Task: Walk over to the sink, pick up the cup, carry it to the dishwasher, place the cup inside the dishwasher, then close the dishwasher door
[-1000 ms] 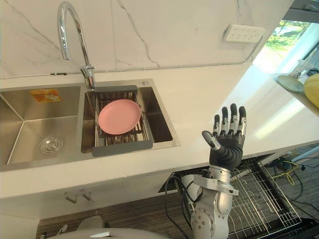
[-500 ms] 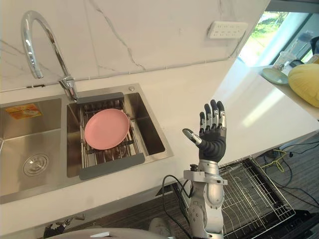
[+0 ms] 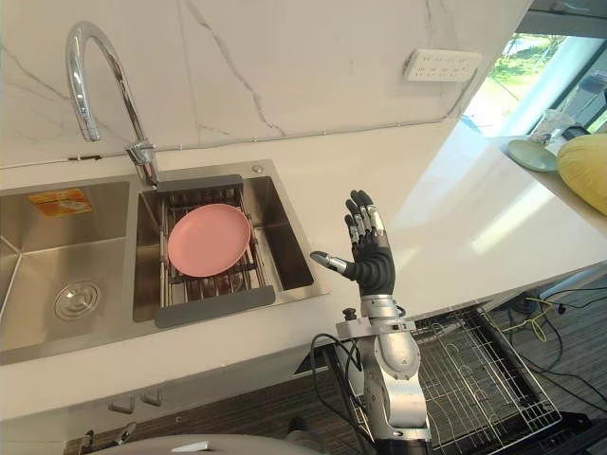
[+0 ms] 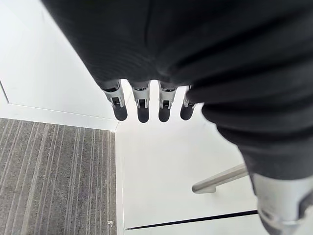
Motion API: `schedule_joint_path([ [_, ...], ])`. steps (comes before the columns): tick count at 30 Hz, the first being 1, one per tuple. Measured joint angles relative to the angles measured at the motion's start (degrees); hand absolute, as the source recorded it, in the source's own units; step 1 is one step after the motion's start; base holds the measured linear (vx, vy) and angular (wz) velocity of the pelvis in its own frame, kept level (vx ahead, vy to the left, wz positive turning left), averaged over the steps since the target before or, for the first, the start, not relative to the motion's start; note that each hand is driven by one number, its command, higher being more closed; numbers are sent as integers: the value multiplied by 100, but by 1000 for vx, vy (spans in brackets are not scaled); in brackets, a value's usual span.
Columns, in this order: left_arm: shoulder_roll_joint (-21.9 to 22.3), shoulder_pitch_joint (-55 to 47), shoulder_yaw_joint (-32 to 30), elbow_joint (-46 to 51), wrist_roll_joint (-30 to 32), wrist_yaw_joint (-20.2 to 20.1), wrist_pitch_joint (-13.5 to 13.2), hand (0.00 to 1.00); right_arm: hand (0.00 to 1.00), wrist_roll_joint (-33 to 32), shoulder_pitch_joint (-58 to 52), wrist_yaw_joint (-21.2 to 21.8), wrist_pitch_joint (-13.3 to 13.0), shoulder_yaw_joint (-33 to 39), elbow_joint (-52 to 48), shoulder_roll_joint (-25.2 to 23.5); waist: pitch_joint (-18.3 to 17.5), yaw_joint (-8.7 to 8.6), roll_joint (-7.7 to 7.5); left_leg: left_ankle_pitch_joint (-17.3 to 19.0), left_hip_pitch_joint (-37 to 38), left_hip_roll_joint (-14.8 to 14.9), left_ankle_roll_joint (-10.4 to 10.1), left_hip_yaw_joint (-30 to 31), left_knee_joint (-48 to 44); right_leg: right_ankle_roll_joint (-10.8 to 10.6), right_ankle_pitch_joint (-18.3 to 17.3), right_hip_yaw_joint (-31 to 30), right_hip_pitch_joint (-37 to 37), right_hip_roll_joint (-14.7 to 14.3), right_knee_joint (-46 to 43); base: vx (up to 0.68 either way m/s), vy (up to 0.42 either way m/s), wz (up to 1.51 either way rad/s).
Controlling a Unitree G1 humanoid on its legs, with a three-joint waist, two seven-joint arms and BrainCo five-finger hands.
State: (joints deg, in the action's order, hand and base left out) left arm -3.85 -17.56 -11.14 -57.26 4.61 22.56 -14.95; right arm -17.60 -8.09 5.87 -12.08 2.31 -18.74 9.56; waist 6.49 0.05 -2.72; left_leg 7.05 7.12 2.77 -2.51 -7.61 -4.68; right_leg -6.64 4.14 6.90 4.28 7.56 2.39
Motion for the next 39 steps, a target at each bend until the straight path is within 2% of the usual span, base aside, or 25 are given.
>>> schedule_joint_path([
  [8,-44,90,96,1,21,-56,1,0,0,18,4,-28,0,148,-14,39,-2,-24,-19,-146,11,-11,8,45,211,-33,39,180,-7,45,86,-5,-14,8],
  [10,-102,132,235,9,141,-57,7,0,0,507,79,-121,3,167,-23,168,-2,-15,-19,-151,14,3,3,41,210,-32,48,186,-4,59,90,7,-5,4],
  [15,-300,430,353,14,228,-174,176,0,0,2901,493,-288,301,-147,-340,1004,0,-46,-53,-150,96,19,-2,-24,212,-19,150,188,112,48,223,-40,-19,-6],
  [19,-405,470,353,-4,237,-204,282,0,0,4121,685,-265,391,-507,-511,1287,-35,-63,-142,-206,158,33,-63,-53,420,33,82,362,140,62,224,-87,-34,0],
  [21,-444,467,352,-11,243,-227,345,0,0,4495,876,-207,420,-707,-509,1435,-56,-58,-179,-287,202,48,-76,-61,555,35,82,459,138,58,224,-31,-34,8],
  [26,-460,478,349,-16,409,-348,456,0,0,4981,1470,6,503,-1203,-372,1681,-126,-5,-243,-463,195,73,-107,-25,789,12,115,569,54,28,222,3,-28,9],
  [28,-460,488,349,-16,463,-407,484,0,0,5295,1863,97,514,-1532,93,1779,-143,23,-269,-462,189,74,-109,-10,790,12,115,623,57,28,222,8,-14,6],
  [39,-471,550,337,-3,467,-442,515,0,0,5866,2863,413,500,-2497,1667,1998,-200,246,-294,-492,74,71,-140,155,745,6,119,835,57,46,224,-37,-19,8],
])
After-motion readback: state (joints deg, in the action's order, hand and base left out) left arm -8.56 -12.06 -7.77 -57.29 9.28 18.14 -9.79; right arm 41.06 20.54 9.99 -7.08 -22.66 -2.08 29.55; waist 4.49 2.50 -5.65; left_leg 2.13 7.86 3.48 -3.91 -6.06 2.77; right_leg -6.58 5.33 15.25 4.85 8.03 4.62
